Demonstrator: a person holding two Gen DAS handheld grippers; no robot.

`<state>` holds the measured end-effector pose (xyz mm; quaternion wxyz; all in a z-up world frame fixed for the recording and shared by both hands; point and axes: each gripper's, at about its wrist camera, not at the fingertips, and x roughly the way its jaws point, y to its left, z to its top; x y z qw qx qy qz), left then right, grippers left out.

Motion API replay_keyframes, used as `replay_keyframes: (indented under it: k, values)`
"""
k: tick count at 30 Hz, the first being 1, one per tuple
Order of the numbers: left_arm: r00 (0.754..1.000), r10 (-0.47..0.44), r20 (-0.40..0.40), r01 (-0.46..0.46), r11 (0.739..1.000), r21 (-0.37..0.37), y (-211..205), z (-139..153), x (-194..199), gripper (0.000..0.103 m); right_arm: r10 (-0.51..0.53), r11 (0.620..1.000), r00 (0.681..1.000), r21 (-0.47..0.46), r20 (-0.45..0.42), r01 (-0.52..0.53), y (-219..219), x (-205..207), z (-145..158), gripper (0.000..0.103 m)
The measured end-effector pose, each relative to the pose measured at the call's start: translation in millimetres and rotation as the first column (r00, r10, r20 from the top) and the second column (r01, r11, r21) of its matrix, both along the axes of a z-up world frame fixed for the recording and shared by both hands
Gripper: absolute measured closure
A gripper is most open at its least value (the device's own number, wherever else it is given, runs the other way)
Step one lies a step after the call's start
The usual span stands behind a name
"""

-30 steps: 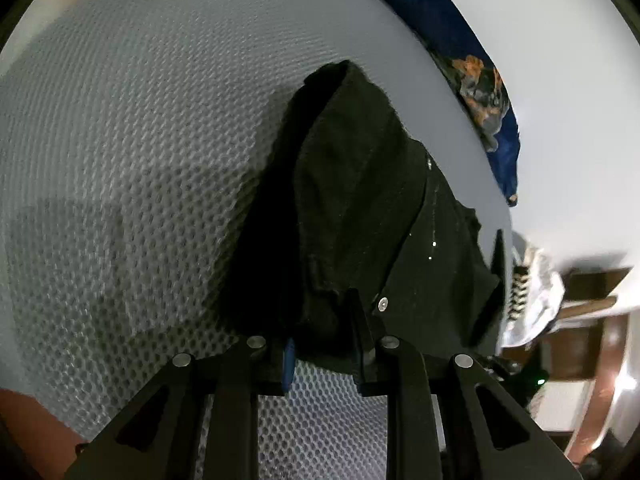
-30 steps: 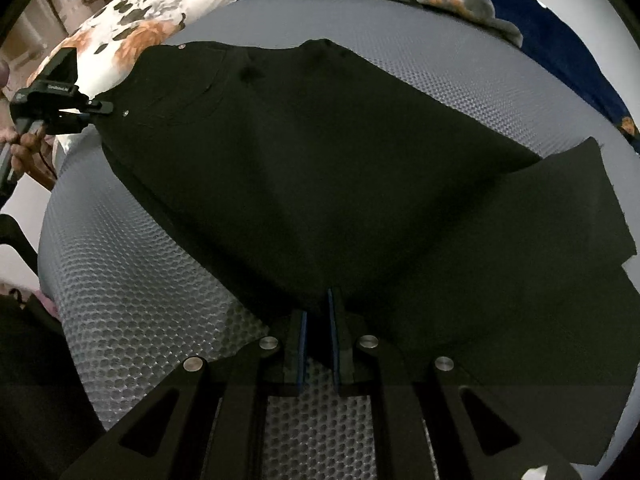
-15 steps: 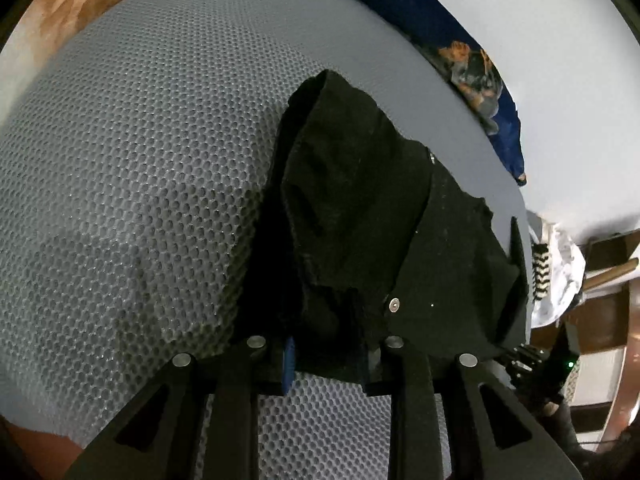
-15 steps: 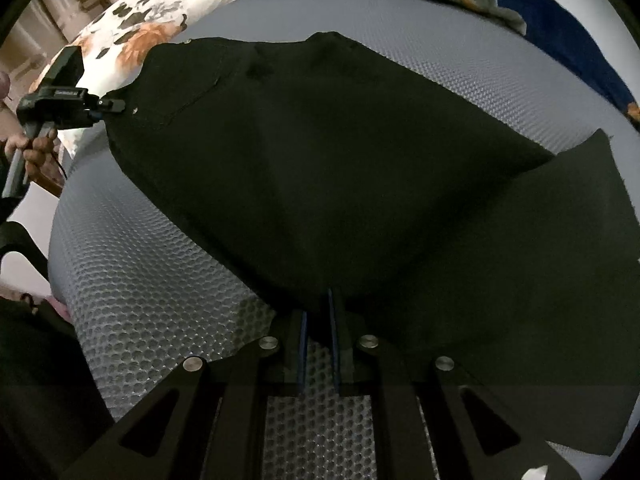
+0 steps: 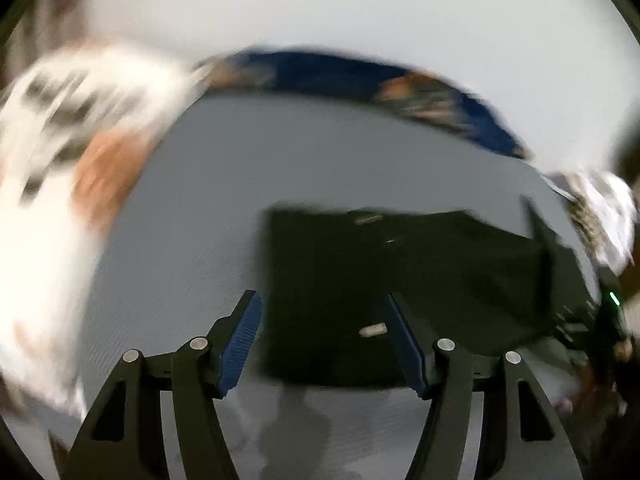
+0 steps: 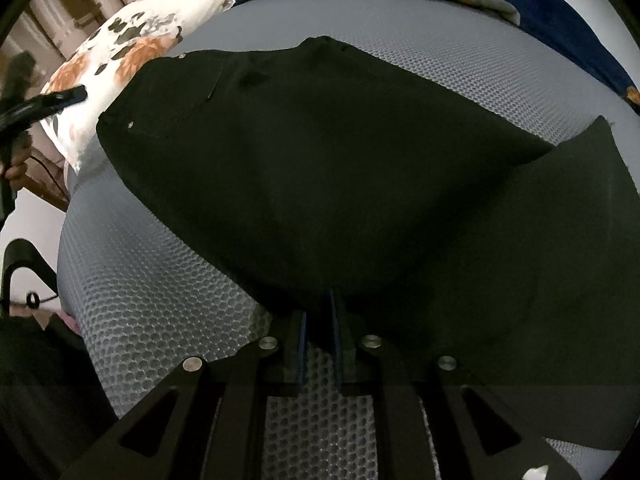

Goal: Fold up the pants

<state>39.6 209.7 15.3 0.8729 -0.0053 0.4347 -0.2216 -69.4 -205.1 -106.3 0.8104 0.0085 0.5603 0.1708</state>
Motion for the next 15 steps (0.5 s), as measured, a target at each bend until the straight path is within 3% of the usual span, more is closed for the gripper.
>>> replay_keyframes:
  k: [4,8,10,12,14,15]
  values:
    - [0.969,-0.245,0.02,0.246,0.969,-0.014,-79.4,4.9,-17.3,0.039,-0.018,1.0,1.0,0.01,0.012,0.018,-0.3,5.2,7.2,0.09]
    - [0.884,-0.466,-0.033,0.465,0.885,-0.035,-167.6,-13.4,-29.3,0.039,-0.042,0.999,0.998,0.035,0.035,0.041,-4.0,5.9,14.8,0.09]
    - [0.839,-0.54,-0.065,0.54,0.841,-0.026,-200.6,-26.3,-37.5,0.039,-0.059,0.997,0.997,0.056,0.043,0.057,-4.5,8.1,17.1,0.09]
    - [0.811,-0.579,-0.085,0.58,0.814,-0.008,-221.6,-34.1,-45.6,0.039,-0.073,0.995,0.996,0.073,0.049,0.069,-7.7,8.8,19.0,0.09]
    - [0.77,-0.628,-0.111,0.632,0.775,-0.001,-245.4,-46.6,-48.9,0.049,-0.079,0.993,0.996,0.092,0.051,0.075,-9.4,10.1,20.3,0.09]
    - [0.759,-0.639,-0.121,0.645,0.764,0.013,-255.9,-51.4,-51.4,0.063,-0.083,0.992,0.995,0.101,0.049,0.078,-10.4,11.1,20.7,0.09]
